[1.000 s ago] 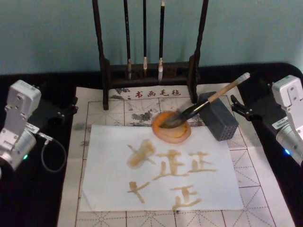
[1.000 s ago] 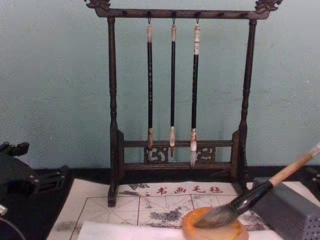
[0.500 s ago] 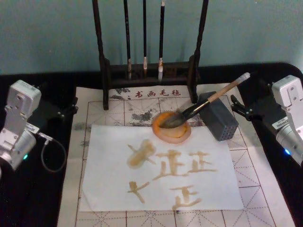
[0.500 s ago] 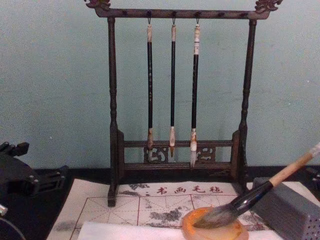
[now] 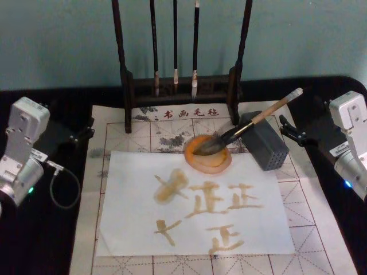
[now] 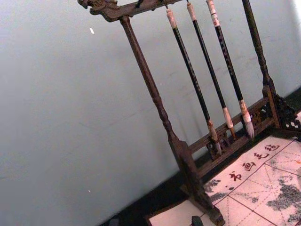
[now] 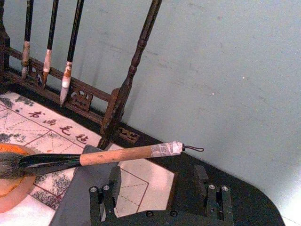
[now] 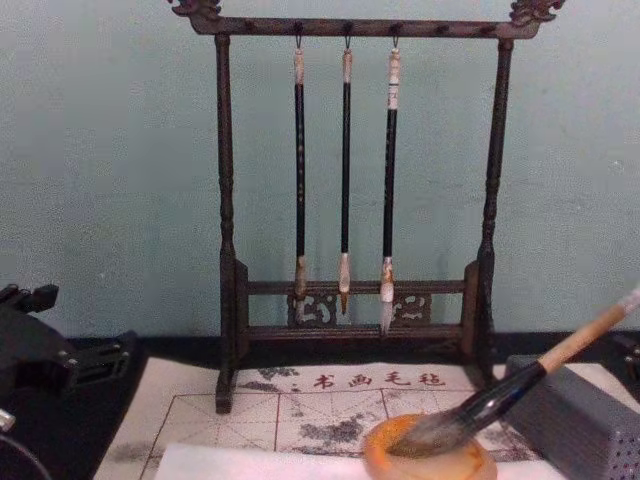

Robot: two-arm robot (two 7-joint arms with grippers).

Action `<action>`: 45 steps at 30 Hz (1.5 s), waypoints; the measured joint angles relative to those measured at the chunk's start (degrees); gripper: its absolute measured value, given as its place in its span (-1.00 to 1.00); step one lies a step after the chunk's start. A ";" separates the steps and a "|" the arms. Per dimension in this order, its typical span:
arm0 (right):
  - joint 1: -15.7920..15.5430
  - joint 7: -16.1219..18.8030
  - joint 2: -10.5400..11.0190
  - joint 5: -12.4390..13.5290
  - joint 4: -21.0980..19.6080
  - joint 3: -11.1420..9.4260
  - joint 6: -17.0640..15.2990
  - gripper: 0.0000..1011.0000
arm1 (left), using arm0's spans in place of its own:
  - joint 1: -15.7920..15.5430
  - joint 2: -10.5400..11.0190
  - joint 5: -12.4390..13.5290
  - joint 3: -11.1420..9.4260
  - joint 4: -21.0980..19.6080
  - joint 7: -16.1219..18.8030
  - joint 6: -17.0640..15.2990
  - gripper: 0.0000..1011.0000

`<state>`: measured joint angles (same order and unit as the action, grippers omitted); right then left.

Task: Pick up the brush from the inkstone, write on the paper, then place the brush back to its original position.

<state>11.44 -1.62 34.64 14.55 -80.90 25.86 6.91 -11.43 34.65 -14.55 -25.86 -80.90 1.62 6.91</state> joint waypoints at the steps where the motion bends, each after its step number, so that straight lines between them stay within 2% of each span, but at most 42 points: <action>1: 0.00 0.00 0.00 0.00 0.00 0.00 0.00 0.98 | 0.00 0.00 0.00 0.00 0.00 0.00 0.00 0.98; 23: -0.03 0.04 -0.01 0.00 -0.02 -0.06 0.00 0.98 | 0.00 0.00 0.00 0.00 0.00 0.00 0.00 0.98; 29: -0.95 1.09 -0.19 0.65 -0.79 -1.52 0.13 0.98 | 0.00 0.00 0.00 0.00 0.00 0.00 0.00 0.98; 34: -2.23 3.03 -0.51 3.62 -2.24 -3.40 -1.04 0.98 | 0.00 0.00 0.00 0.00 0.00 0.00 0.00 0.98; 38: -3.20 5.39 -1.15 7.87 -3.37 -5.12 -3.49 0.98 | 0.00 0.00 0.00 0.00 0.00 0.00 0.00 0.98; 41: -3.96 7.42 -2.16 12.53 -4.19 -6.95 -6.29 0.98 | 0.00 0.00 0.00 0.00 0.00 0.00 0.00 0.98; 42: -4.30 8.30 -2.83 14.80 -4.49 -7.90 -7.69 0.98 | 0.00 0.00 0.00 0.00 0.00 0.00 0.00 0.98; 45: -4.62 9.33 -3.93 18.18 -4.81 -9.35 -9.84 0.98 | 0.00 0.00 0.00 0.00 0.00 0.00 0.00 0.98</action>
<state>6.81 7.71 30.71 32.72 -85.70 16.52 -2.93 -11.43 34.65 -14.55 -25.86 -80.90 1.62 6.91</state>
